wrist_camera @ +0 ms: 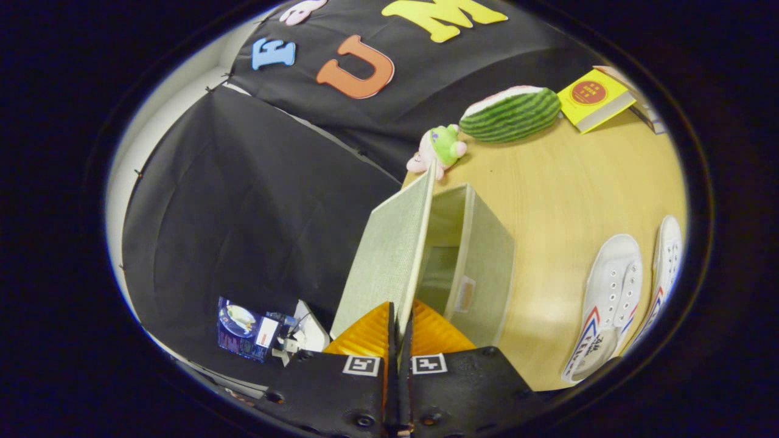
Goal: Open the storage box then place both shoes into the box .Put the left shoe in first, then the right shoe, with the right side of both shoes facing outward in a uniform manner.
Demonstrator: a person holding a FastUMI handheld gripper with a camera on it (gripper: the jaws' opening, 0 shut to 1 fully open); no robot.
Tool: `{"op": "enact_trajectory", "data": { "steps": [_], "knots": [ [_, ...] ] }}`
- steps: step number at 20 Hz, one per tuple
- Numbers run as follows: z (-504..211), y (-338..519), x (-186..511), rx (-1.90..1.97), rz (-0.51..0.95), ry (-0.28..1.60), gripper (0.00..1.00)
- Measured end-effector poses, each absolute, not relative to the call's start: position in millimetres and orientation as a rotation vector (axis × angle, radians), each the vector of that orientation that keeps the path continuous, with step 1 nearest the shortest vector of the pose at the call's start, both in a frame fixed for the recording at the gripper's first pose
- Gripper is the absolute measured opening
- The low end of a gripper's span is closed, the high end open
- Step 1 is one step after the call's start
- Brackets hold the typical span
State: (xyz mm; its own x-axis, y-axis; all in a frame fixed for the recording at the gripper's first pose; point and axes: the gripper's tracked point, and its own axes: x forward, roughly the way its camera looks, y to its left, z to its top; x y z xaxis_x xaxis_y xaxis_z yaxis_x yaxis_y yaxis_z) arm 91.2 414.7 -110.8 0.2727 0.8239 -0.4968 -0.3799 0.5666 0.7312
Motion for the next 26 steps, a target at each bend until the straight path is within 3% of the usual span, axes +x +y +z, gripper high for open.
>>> {"op": "enact_trajectory", "data": {
  "steps": [8,19,23,25,26],
  "knots": [
    [-50.9,456.4,71.6,0.489,0.922,0.946,0.06],
    [-0.2,592.5,33.4,0.303,1.037,0.96,0.06],
    [-1.3,613.9,27.8,0.211,1.049,0.906,0.23],
    [-1.9,617.6,24.3,0.207,1.045,0.911,0.39],
    [1.2,613.5,26.5,0.201,1.028,0.901,0.57]
  ]
}}
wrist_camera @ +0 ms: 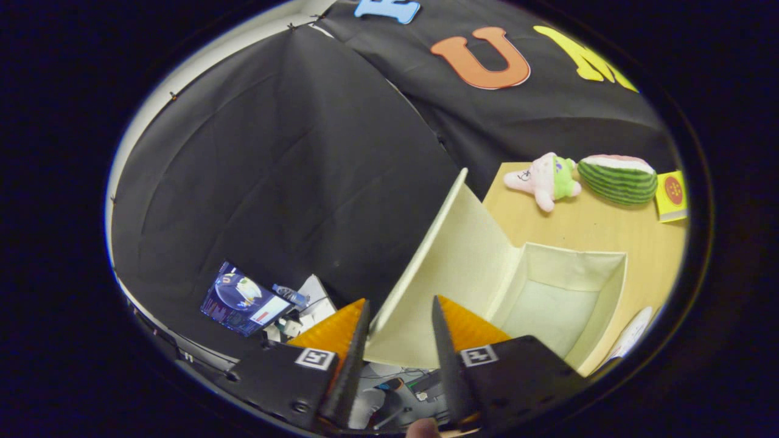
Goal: Open the storage box then place both shoes into the box .Put the left shoe in first, then the right shoe, with the right side of both shoes facing outward in a uniform manner.
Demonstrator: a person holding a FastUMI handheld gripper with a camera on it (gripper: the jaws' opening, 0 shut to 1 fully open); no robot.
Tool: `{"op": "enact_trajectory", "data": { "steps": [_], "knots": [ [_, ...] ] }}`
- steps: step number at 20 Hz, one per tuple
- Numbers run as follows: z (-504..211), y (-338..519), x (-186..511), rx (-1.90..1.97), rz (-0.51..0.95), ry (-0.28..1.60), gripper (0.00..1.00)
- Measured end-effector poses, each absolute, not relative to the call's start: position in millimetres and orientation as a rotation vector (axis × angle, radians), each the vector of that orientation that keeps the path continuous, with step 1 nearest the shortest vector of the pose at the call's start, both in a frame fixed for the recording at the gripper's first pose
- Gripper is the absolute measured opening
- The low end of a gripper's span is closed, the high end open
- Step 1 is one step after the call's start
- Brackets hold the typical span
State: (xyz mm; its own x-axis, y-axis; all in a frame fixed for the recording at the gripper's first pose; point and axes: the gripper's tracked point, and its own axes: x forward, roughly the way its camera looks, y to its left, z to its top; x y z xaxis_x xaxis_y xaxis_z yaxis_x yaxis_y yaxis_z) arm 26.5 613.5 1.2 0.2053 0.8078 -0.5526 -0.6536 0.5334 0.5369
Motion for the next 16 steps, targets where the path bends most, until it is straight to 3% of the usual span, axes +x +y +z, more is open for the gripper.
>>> {"op": "enact_trajectory", "data": {
  "steps": [1,3,16],
  "knots": [
    [-2.3,617.2,29.2,0.184,1.02,0.882,0.75],
    [3.3,610.9,31.9,0.16,1.004,0.841,0.86],
    [40.4,438.3,67.3,-0.059,0.695,0.521,0.95]
  ]
}}
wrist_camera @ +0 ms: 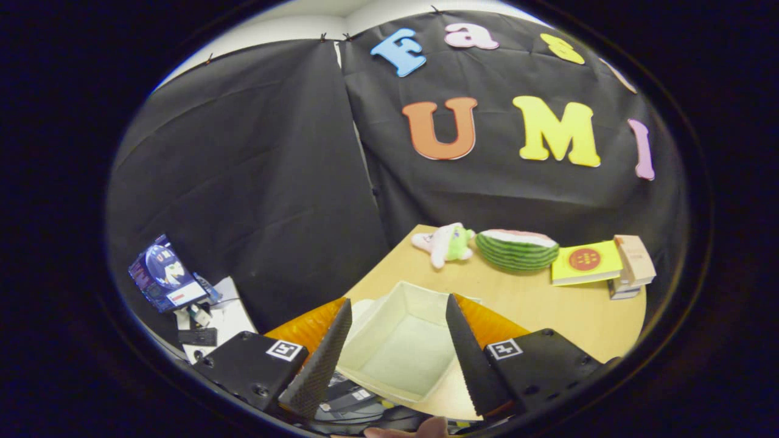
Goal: Open the storage box then place both shoes into the box .Put the left shoe in first, then the right shoe, with the right side of both shoes facing outward in a uniform manner.
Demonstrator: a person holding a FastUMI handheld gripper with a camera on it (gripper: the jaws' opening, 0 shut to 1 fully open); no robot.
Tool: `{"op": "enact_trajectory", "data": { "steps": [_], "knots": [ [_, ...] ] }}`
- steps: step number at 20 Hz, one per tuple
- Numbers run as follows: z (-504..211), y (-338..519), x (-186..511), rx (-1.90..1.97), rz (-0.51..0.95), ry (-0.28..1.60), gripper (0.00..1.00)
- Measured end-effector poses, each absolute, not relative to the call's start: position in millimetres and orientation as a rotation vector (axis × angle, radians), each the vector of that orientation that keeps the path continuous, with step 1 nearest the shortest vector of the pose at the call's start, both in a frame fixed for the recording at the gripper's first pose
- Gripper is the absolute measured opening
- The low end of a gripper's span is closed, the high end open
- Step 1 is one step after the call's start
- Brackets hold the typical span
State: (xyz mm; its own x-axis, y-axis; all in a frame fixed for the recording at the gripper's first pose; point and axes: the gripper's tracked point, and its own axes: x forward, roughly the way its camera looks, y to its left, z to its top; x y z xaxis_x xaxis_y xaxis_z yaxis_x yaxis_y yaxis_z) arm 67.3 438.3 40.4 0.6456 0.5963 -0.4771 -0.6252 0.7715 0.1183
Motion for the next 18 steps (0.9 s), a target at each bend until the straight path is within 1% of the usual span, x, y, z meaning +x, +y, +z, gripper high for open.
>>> {"op": "enact_trajectory", "data": {
  "steps": [3,6,12,18],
  "knots": [
    [31.2,368.4,78.2,-0.122,0.571,0.48,1.0],
    [4.6,299.3,86.9,-0.154,0.475,0.513,1.0],
    [-84.5,214.2,83.1,-0.142,0.418,0.713,1.0],
    [-183.7,189.7,90.5,-0.118,0.425,0.94,1.0]
  ]
}}
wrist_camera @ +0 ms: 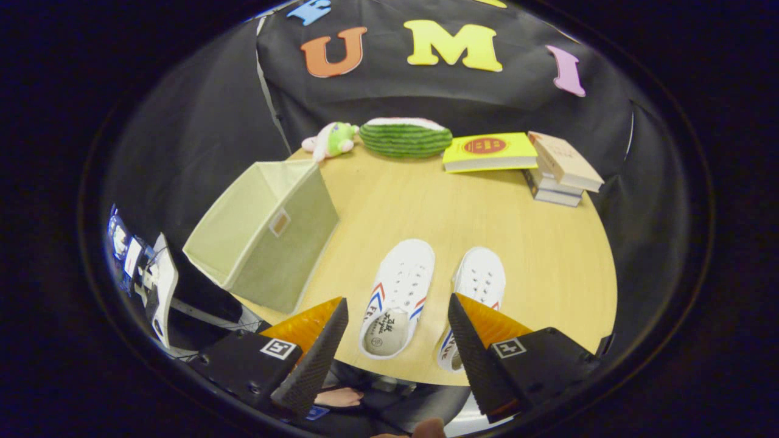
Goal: Open the storage box then place both shoes into the box .Put the left shoe in first, then the right shoe, with the right side of both shoes facing outward in a uniform manner.
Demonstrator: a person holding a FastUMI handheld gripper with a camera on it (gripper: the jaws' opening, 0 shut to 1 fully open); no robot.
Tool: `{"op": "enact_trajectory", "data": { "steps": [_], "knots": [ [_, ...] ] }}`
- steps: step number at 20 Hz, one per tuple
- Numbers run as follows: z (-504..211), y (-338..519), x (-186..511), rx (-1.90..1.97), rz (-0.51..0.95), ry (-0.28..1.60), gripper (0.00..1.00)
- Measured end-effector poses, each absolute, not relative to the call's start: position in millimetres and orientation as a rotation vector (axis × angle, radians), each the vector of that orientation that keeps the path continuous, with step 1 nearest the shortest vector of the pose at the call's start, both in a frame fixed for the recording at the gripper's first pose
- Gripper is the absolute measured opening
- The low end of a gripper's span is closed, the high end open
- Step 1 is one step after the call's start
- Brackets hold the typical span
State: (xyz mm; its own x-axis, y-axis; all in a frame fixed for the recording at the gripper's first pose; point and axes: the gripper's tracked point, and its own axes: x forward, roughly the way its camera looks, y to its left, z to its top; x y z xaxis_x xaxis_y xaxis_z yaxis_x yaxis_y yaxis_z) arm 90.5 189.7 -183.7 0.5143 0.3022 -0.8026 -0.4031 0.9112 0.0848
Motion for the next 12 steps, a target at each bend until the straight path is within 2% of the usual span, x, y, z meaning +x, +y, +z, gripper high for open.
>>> {"op": "enact_trajectory", "data": {
  "steps": [6,12],
  "knots": [
    [-260.1,181.5,106.3,-0.094,0.407,1.127,1.0],
    [-296.6,177.6,119.8,-0.069,0.386,1.219,0.99]
  ]
}}
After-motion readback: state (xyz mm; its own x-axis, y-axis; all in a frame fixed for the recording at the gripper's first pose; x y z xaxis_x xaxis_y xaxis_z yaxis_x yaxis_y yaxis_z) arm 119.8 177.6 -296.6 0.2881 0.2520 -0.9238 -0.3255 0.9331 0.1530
